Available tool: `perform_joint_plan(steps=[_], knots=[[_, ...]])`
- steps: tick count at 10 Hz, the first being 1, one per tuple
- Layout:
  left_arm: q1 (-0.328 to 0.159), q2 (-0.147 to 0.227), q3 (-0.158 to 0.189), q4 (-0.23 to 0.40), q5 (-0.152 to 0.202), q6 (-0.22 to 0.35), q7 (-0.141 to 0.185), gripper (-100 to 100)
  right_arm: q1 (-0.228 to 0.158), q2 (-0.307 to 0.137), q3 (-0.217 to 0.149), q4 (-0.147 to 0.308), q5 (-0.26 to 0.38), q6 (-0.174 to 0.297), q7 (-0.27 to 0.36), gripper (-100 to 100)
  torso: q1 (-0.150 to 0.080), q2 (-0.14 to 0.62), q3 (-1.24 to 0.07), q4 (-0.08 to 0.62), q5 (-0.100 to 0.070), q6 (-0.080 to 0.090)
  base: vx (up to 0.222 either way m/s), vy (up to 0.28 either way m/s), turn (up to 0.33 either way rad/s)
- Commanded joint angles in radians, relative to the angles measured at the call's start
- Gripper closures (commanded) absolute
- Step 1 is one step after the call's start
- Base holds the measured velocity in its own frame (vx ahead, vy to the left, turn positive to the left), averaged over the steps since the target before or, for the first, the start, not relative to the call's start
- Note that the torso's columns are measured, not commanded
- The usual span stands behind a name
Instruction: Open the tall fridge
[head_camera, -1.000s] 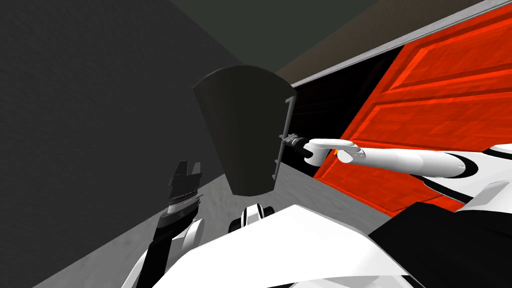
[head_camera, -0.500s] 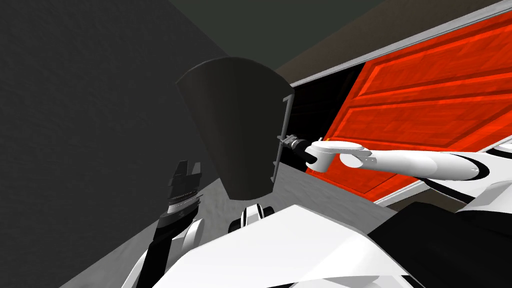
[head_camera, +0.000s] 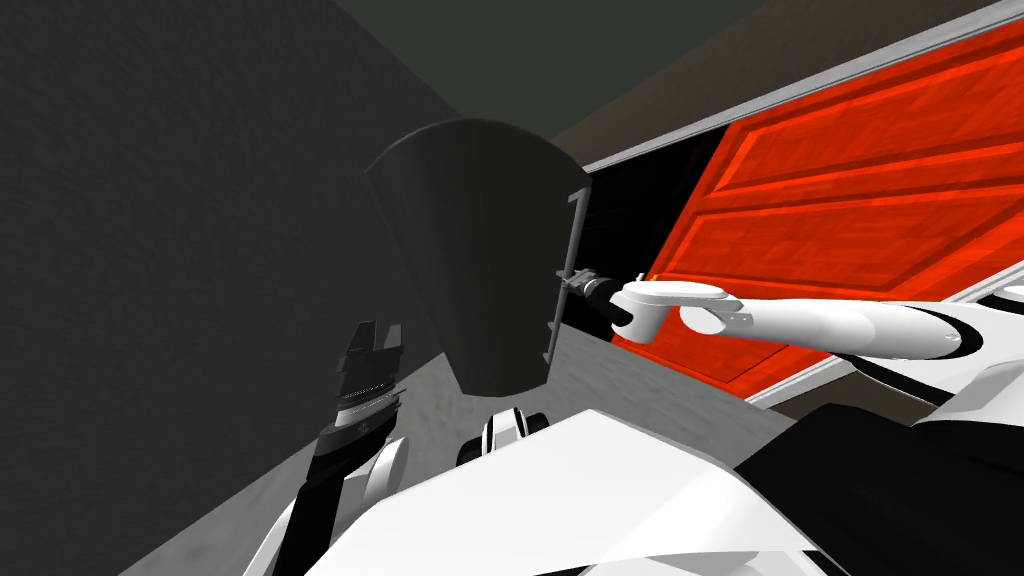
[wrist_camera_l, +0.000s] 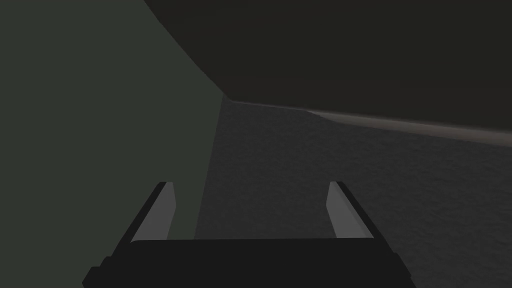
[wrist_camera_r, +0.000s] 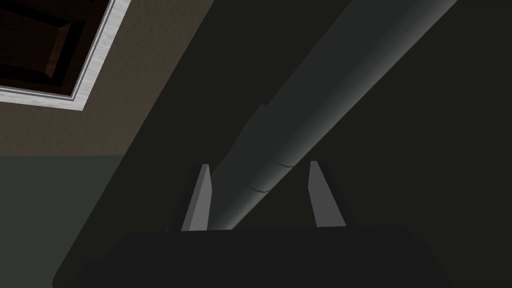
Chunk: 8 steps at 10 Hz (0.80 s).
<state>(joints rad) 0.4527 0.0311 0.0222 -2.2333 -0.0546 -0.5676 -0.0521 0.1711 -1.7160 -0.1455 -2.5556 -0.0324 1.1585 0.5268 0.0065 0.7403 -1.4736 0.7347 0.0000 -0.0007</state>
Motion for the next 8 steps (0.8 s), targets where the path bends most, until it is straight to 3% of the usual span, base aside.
perform_joint_plan(steps=[1, 5, 8], knots=[[0.0, 0.0, 0.0, 0.0, 0.0, 0.0, 0.0, 0, 0.018, -0.015, 0.008, 0.027, -0.007, 0.028, -0.017, 100, 0.0, 0.001, 0.001, 0.0, 0.0, -0.002, -0.222, 0.211, -0.006], [0.0, 0.0, 0.0, 0.0, 0.0, 0.0, 0.0, 0, 0.043, -0.045, 0.004, 0.085, -0.018, 0.079, -0.048, 100, 0.0, -0.013, -0.01, -0.002, 0.002, -0.006, -0.169, 0.223, -0.012], [0.0, 0.0, 0.0, 0.0, 0.0, 0.0, 0.0, 0, 0.051, -0.055, 0.003, 0.104, -0.022, 0.096, -0.058, 100, -0.004, -0.016, -0.011, -0.002, 0.002, -0.008, -0.108, 0.124, -0.004]])
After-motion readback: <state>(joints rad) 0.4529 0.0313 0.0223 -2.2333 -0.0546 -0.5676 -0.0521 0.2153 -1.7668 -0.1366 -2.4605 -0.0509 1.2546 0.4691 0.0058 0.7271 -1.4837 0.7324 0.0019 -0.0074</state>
